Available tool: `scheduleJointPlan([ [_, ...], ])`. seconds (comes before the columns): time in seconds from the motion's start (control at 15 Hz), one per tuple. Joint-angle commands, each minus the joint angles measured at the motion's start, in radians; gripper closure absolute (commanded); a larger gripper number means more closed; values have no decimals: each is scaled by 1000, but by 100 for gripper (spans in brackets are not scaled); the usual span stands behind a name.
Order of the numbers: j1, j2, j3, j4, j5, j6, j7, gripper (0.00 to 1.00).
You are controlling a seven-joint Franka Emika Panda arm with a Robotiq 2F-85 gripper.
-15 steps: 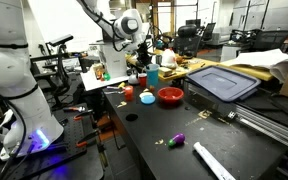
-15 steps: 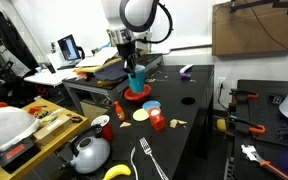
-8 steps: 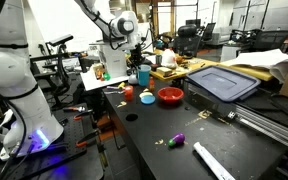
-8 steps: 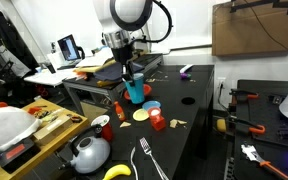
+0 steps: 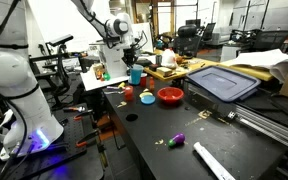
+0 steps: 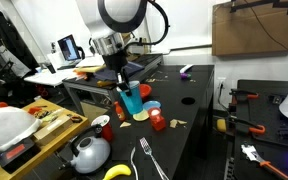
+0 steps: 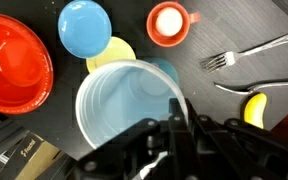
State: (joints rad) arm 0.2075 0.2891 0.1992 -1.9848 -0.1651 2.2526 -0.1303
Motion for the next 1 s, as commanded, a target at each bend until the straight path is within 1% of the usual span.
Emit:
scheduleJointPlan([
  [0.0,32,36,13,52,-10,-31,-11,99],
  [0.27,60,95,17,91,-24,-5,-11,99],
  [0.6,96,182,-6,142,-119,39,16,99],
  [0.93,110,245,-26,168,-166,87,27,99],
])
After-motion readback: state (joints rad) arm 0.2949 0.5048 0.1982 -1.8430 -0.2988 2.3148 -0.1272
